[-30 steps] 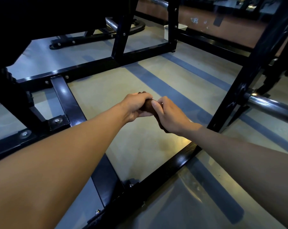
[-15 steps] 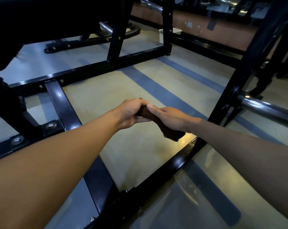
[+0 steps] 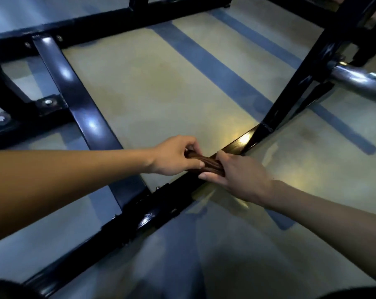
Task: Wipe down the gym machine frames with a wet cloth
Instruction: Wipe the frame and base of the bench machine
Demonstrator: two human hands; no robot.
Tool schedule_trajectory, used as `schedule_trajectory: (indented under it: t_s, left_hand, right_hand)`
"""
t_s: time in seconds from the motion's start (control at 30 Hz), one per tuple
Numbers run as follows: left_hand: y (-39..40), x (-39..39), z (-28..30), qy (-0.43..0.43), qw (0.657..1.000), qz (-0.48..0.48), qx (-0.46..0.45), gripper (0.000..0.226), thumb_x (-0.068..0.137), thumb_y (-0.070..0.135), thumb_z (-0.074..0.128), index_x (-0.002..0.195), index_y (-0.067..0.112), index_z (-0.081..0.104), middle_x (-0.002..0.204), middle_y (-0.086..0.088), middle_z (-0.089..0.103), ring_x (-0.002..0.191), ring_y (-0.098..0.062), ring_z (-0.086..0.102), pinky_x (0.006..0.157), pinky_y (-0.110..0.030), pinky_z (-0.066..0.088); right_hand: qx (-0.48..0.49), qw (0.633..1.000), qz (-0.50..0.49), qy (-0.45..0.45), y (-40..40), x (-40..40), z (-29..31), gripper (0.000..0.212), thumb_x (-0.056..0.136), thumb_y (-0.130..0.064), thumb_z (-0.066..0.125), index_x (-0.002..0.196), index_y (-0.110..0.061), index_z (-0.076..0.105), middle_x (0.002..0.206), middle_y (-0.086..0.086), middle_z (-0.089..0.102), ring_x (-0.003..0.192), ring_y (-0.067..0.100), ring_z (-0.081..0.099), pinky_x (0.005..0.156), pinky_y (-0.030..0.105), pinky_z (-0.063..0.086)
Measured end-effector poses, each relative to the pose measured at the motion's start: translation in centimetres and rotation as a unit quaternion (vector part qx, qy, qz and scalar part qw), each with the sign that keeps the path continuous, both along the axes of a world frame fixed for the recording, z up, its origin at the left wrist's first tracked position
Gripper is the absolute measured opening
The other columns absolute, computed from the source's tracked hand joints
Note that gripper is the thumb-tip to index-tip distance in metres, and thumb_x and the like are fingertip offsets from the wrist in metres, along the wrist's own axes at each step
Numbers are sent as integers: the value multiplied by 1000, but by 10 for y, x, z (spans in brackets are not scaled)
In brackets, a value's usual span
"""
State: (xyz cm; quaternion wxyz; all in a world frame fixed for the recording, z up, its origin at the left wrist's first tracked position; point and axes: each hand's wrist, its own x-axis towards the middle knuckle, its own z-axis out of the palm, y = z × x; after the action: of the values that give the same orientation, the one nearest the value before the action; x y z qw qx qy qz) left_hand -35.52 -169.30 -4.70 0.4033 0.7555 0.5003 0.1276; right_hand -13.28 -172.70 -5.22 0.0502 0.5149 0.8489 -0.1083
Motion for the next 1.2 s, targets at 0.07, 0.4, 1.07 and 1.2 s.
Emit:
schedule_trajectory:
  t_s: [0.07, 0.4, 1.07, 1.2]
  left_hand:
    - [-7, 1, -8, 5, 1000, -16, 8, 19, 90, 28, 77, 103, 17, 68, 78, 12, 63, 65, 3, 56, 60, -11, 40]
    - [-33, -2, -32, 168, 976, -127, 52, 91, 83, 54, 74, 153, 31, 21, 147, 1, 35, 133, -20, 41, 107, -37, 43]
    - [-23, -9, -59, 295, 943, -71, -136, 69, 74, 74, 73, 100, 10, 76, 95, -7, 75, 88, -27, 70, 82, -39, 59]
    - [-19, -7, -56, 300, 940, -80, -143, 72, 70, 78, 72, 95, 10, 76, 90, -6, 75, 83, -26, 71, 79, -40, 61]
  right_hand:
    - [-38, 999, -30, 22, -14, -4, -8, 68, 87, -85, 29, 114, -24, 44, 107, 2, 67, 95, 32, 67, 66, 41, 45]
    - [58, 997, 12, -40, -23, 12, -44, 66, 107, -56, 24, 157, -50, -20, 120, 2, 52, 98, 24, 62, 67, 38, 54]
    - [94, 986, -104, -85, 33, 35, -38, 55, 111, -36, 32, 163, -40, 13, 155, -1, 33, 102, 36, 68, 63, 43, 50]
    - [95, 971, -202, -91, 60, 63, -24, 47, 112, -37, 27, 154, -17, 30, 150, 7, 34, 105, 41, 65, 77, 50, 55]
